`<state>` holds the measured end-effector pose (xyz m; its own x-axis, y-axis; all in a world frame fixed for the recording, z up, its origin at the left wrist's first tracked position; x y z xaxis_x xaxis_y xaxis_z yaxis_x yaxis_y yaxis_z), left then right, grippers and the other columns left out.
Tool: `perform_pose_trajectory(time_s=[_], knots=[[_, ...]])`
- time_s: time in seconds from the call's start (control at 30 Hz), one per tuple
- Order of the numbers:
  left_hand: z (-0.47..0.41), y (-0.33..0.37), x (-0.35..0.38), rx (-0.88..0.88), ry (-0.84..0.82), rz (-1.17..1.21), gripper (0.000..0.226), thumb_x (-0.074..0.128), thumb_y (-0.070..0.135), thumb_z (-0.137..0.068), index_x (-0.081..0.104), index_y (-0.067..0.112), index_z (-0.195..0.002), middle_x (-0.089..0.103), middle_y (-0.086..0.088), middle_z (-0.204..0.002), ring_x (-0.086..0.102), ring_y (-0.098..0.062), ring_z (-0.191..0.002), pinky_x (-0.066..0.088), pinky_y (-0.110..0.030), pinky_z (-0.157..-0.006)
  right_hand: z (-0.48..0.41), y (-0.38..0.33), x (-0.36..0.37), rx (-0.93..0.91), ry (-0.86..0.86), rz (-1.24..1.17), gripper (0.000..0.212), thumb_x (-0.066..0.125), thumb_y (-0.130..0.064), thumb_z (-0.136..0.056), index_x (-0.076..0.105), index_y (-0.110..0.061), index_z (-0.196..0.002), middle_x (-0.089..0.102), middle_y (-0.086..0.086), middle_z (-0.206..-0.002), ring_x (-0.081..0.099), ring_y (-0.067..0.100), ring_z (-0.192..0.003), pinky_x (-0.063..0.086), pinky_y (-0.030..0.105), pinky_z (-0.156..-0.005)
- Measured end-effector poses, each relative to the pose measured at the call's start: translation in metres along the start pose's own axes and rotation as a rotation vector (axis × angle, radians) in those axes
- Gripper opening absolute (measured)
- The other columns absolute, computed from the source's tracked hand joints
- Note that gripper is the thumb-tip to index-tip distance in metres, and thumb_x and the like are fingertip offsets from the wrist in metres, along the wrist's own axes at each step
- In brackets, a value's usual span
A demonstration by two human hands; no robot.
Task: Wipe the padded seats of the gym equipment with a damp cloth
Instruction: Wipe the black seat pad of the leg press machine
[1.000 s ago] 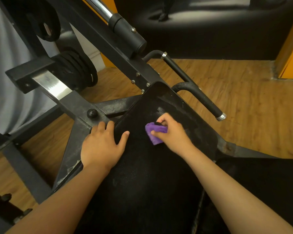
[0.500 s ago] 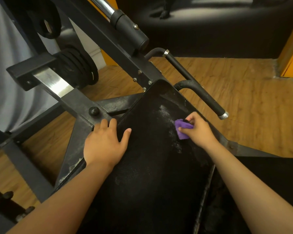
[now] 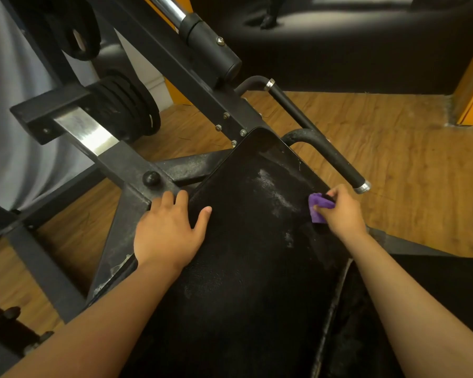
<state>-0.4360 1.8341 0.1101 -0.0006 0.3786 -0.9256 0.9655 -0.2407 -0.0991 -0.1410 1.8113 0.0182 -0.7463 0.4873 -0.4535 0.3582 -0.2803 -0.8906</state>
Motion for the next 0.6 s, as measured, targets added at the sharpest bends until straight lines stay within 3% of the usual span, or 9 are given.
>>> perform_pose_trajectory(time_s=[0.07,0.17,0.27,0.4,0.57,0.6], knots=[[0.0,0.0,0.0,0.003,-0.001,0.001,0.053,0.033,0.059,-0.093,0.055,0.015,-0.112,0.056,-0.007,-0.099,0.056,-0.026,-0.095,0.036,-0.032,-0.06,0.003,0.002,0.001,-0.016,0.024,0.031,0.016,0.06,-0.005,-0.09,0.046,-0.009,-0.097,0.056,0.012,-0.083,0.061,0.028,-0.081,0.044,0.019,-0.06],[0.0,0.001,0.0,-0.005,-0.007,0.001,0.053,0.032,0.059,-0.093,0.055,0.014,-0.112,0.056,-0.007,-0.099,0.056,-0.027,-0.094,0.036,-0.033,-0.061,0.026,-0.006,0.008,-0.11,-0.112,0.091,0.016,0.064,-0.009,-0.088,0.05,-0.013,-0.096,0.06,-0.004,-0.077,0.061,0.005,-0.069,0.044,0.014,-0.055],[0.0,0.002,-0.001,-0.004,-0.013,-0.009,0.055,0.03,0.059,-0.093,0.054,0.014,-0.113,0.056,-0.007,-0.101,0.056,-0.026,-0.095,0.037,-0.033,-0.061,0.054,-0.014,0.016,-0.197,-0.328,0.124,0.018,0.066,-0.013,-0.086,0.05,-0.016,-0.093,0.066,0.0,-0.08,0.066,0.007,-0.072,0.052,0.021,-0.063],[0.0,0.002,-0.002,-0.008,-0.02,-0.008,0.055,0.031,0.059,-0.094,0.054,0.013,-0.113,0.056,-0.008,-0.102,0.055,-0.027,-0.095,0.036,-0.033,-0.061,0.05,-0.022,0.013,-0.222,-0.514,0.302,0.024,0.072,-0.018,-0.081,0.05,-0.02,-0.091,0.062,-0.003,-0.083,0.06,0.007,-0.075,0.044,0.018,-0.06],[0.0,0.003,-0.002,-0.005,-0.01,-0.021,0.054,0.031,0.058,-0.094,0.054,0.013,-0.114,0.056,-0.008,-0.102,0.055,-0.027,-0.094,0.034,-0.033,-0.061,0.004,0.0,-0.003,-0.047,-0.272,0.196,0.016,0.062,-0.015,-0.088,0.048,-0.016,-0.096,0.067,0.005,-0.087,0.069,0.018,-0.075,0.059,0.032,-0.068],[0.0,0.003,-0.002,-0.004,-0.012,-0.025,0.053,0.031,0.058,-0.094,0.053,0.013,-0.113,0.055,-0.008,-0.101,0.055,-0.027,-0.094,0.034,-0.033,-0.061,-0.003,0.005,-0.005,-0.005,-0.213,0.185,0.015,0.059,-0.015,-0.09,0.047,-0.013,-0.098,0.065,0.006,-0.09,0.068,0.02,-0.076,0.058,0.03,-0.066]])
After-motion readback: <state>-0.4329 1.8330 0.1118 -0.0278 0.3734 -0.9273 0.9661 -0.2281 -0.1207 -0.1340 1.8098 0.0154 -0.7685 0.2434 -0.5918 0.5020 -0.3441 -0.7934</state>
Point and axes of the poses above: each hand's wrist, its own z-axis away from the middle knuckle, its own x-axis out of the palm, y = z × x, the point moved 1 cm from there along -z, towards the middle knuckle
